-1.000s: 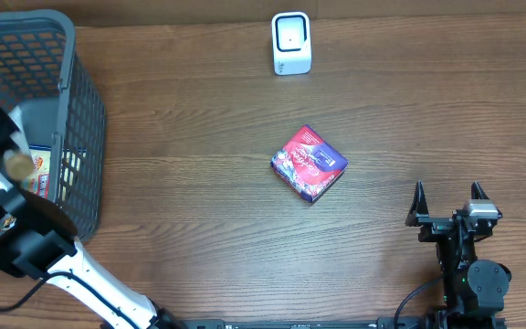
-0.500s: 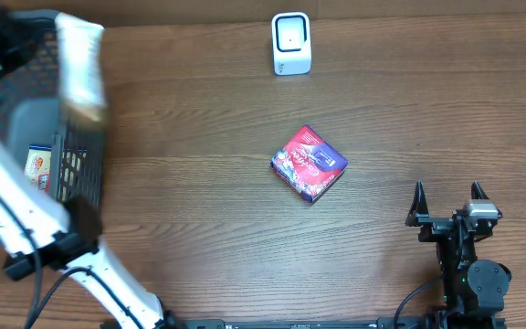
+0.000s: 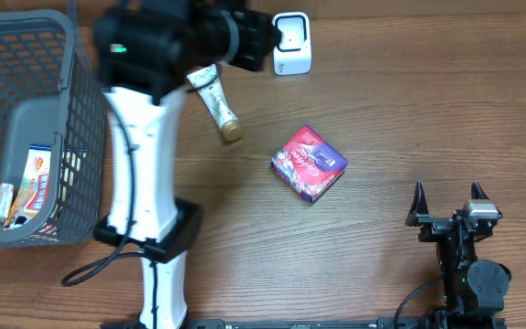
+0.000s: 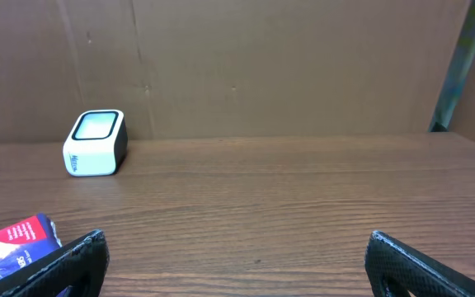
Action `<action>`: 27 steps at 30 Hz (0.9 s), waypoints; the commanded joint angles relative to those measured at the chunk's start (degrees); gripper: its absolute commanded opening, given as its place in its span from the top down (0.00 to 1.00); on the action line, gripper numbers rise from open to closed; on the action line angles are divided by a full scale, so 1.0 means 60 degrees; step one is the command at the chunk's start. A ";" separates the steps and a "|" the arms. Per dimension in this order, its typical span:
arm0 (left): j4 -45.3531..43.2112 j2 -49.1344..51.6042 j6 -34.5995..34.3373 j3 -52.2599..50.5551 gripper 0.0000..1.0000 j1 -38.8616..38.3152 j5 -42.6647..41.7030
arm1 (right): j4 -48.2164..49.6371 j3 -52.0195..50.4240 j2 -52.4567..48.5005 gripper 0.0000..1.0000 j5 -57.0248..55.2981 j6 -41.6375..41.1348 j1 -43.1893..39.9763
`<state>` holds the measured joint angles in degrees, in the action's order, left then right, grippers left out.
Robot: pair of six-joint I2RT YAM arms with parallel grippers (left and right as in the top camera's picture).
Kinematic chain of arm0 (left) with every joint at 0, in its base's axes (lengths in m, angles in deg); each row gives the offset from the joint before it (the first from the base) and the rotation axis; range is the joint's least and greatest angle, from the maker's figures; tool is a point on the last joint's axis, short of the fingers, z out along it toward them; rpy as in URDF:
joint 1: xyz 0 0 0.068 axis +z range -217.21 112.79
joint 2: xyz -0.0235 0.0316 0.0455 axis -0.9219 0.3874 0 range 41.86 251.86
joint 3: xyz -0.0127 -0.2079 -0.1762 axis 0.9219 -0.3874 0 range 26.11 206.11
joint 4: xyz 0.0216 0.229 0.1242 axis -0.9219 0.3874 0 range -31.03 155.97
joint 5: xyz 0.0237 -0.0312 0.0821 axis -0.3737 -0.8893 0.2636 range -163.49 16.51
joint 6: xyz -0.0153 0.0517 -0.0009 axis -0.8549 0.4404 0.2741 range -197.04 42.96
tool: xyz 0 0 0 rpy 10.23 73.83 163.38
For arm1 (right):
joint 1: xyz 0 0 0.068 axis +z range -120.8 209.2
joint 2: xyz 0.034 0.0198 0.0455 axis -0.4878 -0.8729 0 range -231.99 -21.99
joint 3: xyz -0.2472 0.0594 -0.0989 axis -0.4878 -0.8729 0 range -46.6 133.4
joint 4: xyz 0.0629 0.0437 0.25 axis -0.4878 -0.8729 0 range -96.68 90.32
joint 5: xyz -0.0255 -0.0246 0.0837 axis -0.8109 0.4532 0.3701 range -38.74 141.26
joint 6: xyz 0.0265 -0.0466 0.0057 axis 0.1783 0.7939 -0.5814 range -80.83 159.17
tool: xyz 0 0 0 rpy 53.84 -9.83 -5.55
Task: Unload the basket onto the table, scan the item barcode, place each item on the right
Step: 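Carry the white tube out and set it left of the box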
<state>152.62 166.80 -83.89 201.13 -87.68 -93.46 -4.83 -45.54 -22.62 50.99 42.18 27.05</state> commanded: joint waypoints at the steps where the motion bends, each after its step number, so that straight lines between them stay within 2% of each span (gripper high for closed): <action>1: 0.0029 0.0222 -0.0583 0.0087 0.85 -0.0419 0.3413 | 0.0051 -0.0102 0.0076 0.00 -0.0015 0.0007 0.0066; 2: 0.0033 0.0222 -0.0696 0.0087 0.77 -0.0474 0.3909 | 0.0051 -0.0102 0.0076 0.00 -0.0015 0.0007 0.0062; 5: 0.0095 0.0222 -0.0965 0.0087 0.72 -0.0423 0.4637 | 0.0051 -0.0102 0.0076 0.00 -0.0015 0.0007 0.0062; 6: 0.0124 0.0222 -0.1031 0.0080 0.63 -0.0364 0.4885 | 0.0051 -0.0102 0.0076 0.00 -0.0015 0.0007 0.0066; 7: 0.0135 0.0229 -0.1198 0.0007 0.47 -0.0226 0.5184 | 0.0051 -0.0102 0.0076 0.00 -0.0015 0.0007 0.0062; 9: 0.0109 0.0229 -0.1475 -0.0168 0.27 -0.0007 0.5217 | 0.0051 -0.0102 0.0076 0.00 -0.0015 0.0007 0.0066; 11: 0.0051 0.0229 -0.1949 -0.0521 0.03 0.0186 0.5136 | 0.0051 -0.0102 0.0076 0.00 -0.0015 0.0007 0.0066; 12: 0.0015 0.0233 -0.2222 -0.0780 0.00 0.0288 0.5144 | 0.0051 -0.0102 0.0076 0.00 -0.0015 0.0007 0.0062; 18: -0.0557 0.0229 -0.3231 -0.2517 0.00 0.0495 0.5155 | 0.0051 -0.0102 0.0076 0.00 -0.0015 0.0007 0.0066; 27: -0.2645 0.0233 -0.4481 -0.6291 0.00 0.0499 0.5329 | 0.0051 -0.0102 0.0076 0.00 -0.0015 0.0007 0.0062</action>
<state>139.70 168.01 -106.32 168.91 -84.47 -62.68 -4.87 -45.54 -22.62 50.99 42.16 27.05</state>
